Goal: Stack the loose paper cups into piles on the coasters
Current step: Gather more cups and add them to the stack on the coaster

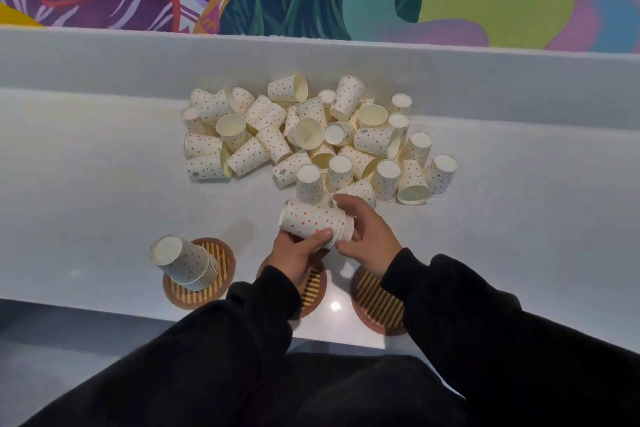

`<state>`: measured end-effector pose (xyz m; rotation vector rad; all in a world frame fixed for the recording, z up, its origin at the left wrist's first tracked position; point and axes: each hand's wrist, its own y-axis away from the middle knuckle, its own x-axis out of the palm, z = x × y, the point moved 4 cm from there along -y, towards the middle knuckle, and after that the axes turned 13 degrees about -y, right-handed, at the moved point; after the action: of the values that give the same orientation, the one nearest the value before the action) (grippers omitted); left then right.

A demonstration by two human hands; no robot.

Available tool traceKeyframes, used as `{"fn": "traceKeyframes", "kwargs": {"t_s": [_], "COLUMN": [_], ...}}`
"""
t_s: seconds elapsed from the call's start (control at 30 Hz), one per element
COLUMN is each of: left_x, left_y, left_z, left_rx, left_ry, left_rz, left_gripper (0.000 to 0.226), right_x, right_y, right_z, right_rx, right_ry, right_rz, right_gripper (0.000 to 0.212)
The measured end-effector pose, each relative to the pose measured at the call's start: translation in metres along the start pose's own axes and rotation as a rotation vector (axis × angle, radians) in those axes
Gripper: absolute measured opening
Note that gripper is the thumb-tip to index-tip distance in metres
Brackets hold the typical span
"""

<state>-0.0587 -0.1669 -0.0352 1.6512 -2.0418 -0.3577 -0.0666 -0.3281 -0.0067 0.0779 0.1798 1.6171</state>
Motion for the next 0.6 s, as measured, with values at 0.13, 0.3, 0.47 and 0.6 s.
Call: {"fn": "traceKeyframes", "kwargs": {"t_s": [0.13, 0.3, 0.47, 0.6], "left_x": [-0.006, -0.030, -0.059, -0.080], "left_y": [0.006, 0.021, 0.037, 0.044], "left_z": [0.003, -0.018, -0.027, -0.006], "left_rx": [-0.023, 0.056, 0.194, 0.182], "left_ry": [-0.036, -0.337, -0.742, -0.946], "left_rz": [-0.031, -0.173, -0.200, -0.131], "left_gripper": [0.071, 0.071, 0.076, 0.075], "right_x": [0.014, 0.022, 0.042, 0.057], "right_y": [-0.006, -0.011, -0.003, 0.005], "right_z": [0.001, 0.000, -0.006, -0.026], "right_rx": [-0.030, -0.024, -0.068, -0.020], "right_ry": [0.028, 0.105, 0.207, 0.280], "right_rz": [0.033, 0.122, 0.168, 0.223], "right_gripper": [0.071, 0.068, 0.064, 0.069]}}
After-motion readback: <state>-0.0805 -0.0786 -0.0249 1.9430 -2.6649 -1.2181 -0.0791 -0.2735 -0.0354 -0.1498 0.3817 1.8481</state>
